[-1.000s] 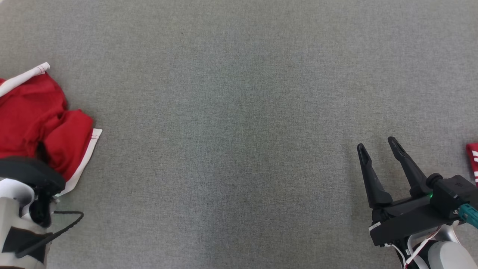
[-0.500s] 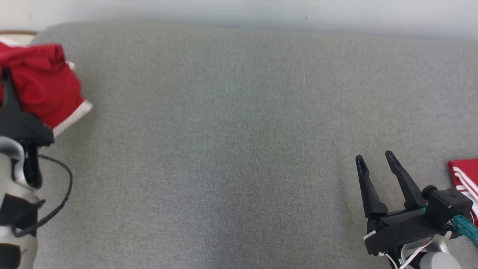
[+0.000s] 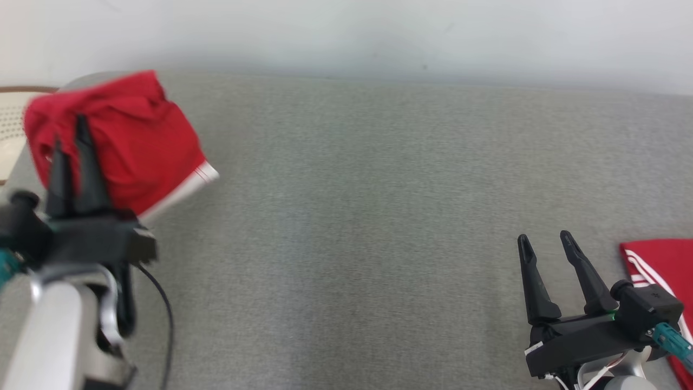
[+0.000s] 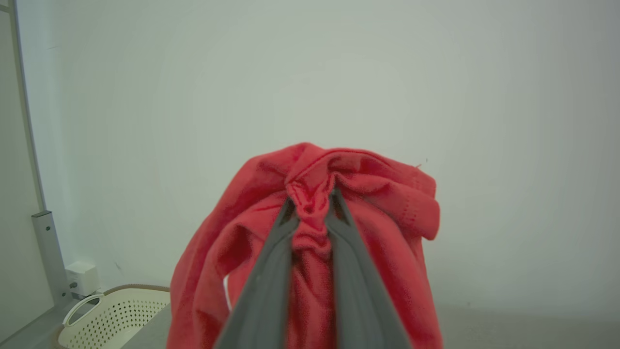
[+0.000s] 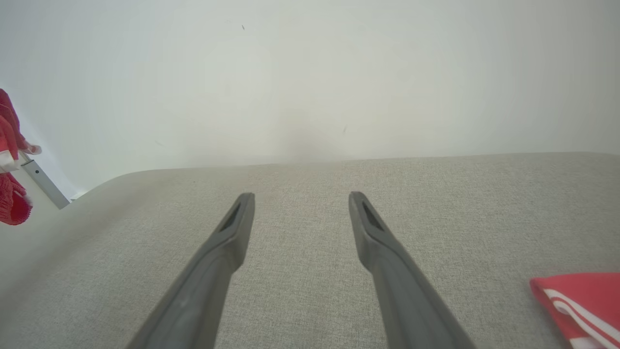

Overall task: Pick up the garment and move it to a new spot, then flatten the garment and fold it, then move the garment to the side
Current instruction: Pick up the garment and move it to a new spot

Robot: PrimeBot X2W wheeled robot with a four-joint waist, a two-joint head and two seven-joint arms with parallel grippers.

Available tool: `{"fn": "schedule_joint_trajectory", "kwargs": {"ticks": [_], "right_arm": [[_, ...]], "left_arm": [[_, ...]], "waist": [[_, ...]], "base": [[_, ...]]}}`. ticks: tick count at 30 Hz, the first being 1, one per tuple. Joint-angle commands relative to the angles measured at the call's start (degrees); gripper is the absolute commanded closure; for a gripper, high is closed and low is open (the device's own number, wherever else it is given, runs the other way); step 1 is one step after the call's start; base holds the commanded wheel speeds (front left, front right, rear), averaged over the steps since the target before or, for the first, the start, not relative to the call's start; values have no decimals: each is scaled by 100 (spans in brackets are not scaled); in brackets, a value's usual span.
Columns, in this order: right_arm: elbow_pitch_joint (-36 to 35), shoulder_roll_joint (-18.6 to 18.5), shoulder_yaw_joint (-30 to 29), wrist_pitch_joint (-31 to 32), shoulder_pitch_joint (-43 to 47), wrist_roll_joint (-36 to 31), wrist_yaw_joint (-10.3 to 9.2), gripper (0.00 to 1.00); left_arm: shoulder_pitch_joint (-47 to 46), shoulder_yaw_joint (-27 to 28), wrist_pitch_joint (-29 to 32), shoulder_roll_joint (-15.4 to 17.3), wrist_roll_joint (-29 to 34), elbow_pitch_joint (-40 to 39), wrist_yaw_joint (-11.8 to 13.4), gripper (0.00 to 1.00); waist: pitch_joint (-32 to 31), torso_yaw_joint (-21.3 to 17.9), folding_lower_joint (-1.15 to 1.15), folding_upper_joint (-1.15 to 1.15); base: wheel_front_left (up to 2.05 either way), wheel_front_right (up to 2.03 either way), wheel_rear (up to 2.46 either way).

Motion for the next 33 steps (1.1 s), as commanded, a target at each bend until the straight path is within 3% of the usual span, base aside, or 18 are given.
{"fn": "schedule_joint_trajectory", "kwargs": {"ticks": [1,5,11,25,33], "right_arm": [[-11,36,-10,-37,57,-25,-4,0],[-7,85,-49,-70,-19,-27,-4,0],[37,115,-83,-136,-83,25,-4,0],[369,202,-71,-433,-298,197,-4,0],[545,231,-94,-587,-368,293,-4,0]], "left_arm": [[267,-58,69,-34,96,-346,77,100],[871,-398,308,-179,233,-1247,208,100],[1205,-914,550,-410,240,-1500,147,100],[920,-2280,701,-935,72,136,-289,100],[529,-2790,666,-1014,-157,1106,-449,100]], "waist": [[-26,-139,1,0],[60,-437,1,0],[199,-815,1,0],[634,-2080,1,0],[779,-2427,1,0]], "base": [[0,0,0],[0,0,0],[0,0,0],[0,0,0],[0,0,0]]}}
